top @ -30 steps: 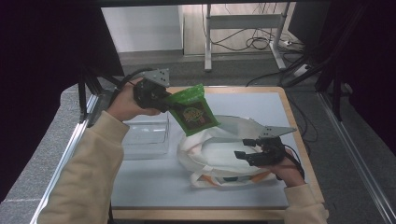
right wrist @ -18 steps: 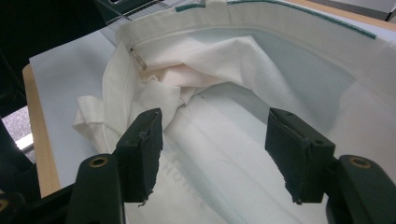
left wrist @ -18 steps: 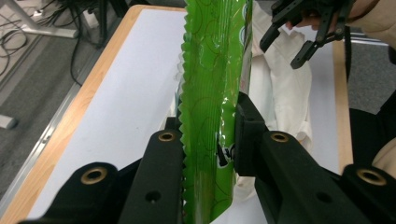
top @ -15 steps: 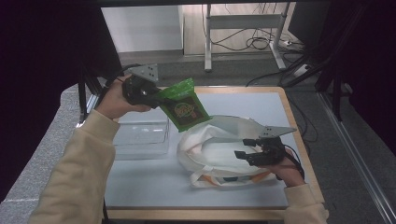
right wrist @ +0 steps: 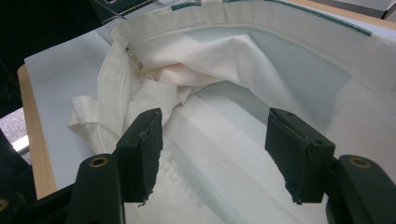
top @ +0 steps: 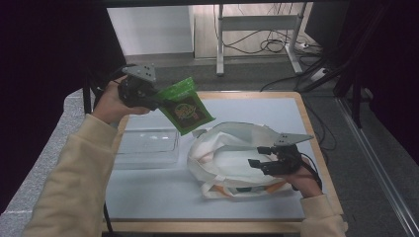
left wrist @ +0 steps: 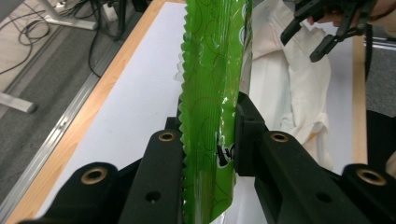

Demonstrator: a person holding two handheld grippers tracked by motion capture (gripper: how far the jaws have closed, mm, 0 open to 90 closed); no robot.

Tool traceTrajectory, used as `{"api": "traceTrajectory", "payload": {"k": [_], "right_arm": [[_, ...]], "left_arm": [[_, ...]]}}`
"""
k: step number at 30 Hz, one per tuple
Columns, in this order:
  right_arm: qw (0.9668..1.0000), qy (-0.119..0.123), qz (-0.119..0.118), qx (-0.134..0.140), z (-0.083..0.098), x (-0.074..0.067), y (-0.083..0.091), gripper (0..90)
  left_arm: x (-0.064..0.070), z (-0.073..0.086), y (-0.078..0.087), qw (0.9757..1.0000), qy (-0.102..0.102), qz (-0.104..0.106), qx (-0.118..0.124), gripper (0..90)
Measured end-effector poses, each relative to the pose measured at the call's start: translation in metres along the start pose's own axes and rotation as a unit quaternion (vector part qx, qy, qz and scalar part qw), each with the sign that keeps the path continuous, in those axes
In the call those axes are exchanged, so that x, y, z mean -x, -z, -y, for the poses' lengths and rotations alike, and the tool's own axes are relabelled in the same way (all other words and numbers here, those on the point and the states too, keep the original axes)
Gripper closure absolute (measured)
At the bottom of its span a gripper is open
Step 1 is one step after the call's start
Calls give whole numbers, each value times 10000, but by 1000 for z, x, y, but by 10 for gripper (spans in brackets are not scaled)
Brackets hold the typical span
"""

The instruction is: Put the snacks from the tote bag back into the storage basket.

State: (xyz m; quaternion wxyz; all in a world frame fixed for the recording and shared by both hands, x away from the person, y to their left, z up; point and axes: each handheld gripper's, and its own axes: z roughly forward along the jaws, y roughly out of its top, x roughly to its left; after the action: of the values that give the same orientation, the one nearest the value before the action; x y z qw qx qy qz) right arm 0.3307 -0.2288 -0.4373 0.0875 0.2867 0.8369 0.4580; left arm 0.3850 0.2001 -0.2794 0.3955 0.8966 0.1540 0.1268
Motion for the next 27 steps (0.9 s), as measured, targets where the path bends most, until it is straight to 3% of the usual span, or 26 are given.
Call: {"api": "traceTrajectory", "payload": {"k": [16, 27], "right_arm": [[10000, -45, 45, 10, 1, 1, 0, 366], [10000, -41, 52, -6, 2, 2, -1, 363]], "left_arm": [[-15, 13, 6, 9997, 178, -163, -101, 768], [-33, 32, 9, 9986, 371, -296, -236, 768]]}}
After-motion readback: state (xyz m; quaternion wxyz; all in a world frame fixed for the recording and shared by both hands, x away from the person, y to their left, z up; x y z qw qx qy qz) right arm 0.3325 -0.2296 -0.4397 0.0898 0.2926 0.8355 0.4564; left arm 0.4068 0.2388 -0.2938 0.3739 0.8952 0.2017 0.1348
